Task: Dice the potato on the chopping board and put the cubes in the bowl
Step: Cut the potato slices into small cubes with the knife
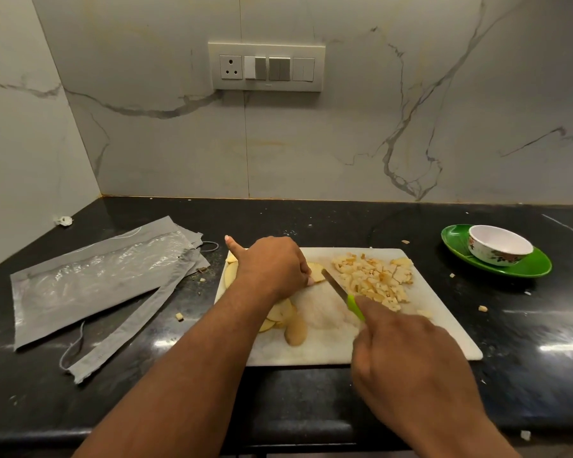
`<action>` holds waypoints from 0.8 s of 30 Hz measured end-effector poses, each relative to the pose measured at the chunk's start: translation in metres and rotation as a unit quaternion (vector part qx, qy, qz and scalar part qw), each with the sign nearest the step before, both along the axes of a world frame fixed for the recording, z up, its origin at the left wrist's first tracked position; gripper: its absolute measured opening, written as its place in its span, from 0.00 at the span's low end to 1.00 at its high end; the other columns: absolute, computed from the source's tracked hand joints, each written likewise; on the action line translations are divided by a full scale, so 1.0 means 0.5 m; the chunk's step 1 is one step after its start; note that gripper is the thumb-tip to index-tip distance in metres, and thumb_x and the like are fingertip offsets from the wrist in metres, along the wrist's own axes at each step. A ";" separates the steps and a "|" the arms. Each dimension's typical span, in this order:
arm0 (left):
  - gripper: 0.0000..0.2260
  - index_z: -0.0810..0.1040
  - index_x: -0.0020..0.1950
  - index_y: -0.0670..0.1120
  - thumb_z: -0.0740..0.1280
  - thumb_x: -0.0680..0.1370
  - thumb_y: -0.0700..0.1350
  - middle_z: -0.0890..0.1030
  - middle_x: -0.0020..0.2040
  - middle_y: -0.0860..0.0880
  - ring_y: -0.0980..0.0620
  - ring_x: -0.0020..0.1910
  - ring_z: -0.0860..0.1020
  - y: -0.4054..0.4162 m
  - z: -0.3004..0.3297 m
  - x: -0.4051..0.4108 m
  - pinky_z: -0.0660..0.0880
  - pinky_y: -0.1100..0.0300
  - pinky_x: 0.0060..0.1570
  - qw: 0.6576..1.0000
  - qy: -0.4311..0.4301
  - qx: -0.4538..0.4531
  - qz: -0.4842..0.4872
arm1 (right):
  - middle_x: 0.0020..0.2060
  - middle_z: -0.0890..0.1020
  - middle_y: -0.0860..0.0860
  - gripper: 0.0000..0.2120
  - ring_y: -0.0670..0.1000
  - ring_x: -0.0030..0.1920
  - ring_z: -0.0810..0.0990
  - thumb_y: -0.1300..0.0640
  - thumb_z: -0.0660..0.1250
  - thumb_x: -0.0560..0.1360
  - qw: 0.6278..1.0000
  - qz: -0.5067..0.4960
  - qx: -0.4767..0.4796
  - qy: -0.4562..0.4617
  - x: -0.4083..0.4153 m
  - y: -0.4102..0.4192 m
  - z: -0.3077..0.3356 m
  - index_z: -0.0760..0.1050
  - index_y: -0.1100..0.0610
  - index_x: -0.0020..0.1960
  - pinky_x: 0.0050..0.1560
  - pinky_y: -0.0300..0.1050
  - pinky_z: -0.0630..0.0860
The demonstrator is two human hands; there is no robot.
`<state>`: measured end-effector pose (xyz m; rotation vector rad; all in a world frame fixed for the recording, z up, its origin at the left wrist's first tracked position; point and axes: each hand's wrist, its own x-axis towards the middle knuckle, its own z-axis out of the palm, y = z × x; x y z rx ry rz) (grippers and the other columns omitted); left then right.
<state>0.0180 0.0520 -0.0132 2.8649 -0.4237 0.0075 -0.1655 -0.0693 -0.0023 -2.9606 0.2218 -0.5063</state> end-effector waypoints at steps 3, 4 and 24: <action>0.10 0.87 0.53 0.59 0.71 0.78 0.62 0.84 0.55 0.59 0.51 0.65 0.77 0.001 0.002 -0.005 0.38 0.18 0.69 1.000 -0.001 0.004 0.002 | 0.54 0.82 0.49 0.21 0.51 0.48 0.79 0.51 0.54 0.80 1.000 -0.006 0.004 -0.017 0.071 0.009 -0.010 0.67 0.46 0.72 0.42 0.47 0.70; 0.10 0.87 0.53 0.59 0.71 0.78 0.62 0.84 0.54 0.59 0.51 0.64 0.77 0.001 0.003 -0.006 0.38 0.18 0.69 1.000 0.000 0.004 0.001 | 0.53 0.82 0.50 0.21 0.52 0.48 0.79 0.52 0.54 0.79 1.000 -0.003 0.002 -0.010 0.091 0.014 -0.015 0.69 0.47 0.71 0.41 0.47 0.70; 0.08 0.88 0.49 0.59 0.75 0.75 0.61 0.84 0.53 0.60 0.52 0.64 0.77 0.019 0.004 0.004 0.40 0.19 0.70 0.998 0.018 -0.058 0.023 | 0.53 0.82 0.51 0.20 0.52 0.47 0.79 0.53 0.55 0.79 1.000 0.010 0.016 0.004 0.120 0.026 -0.014 0.70 0.49 0.70 0.42 0.47 0.75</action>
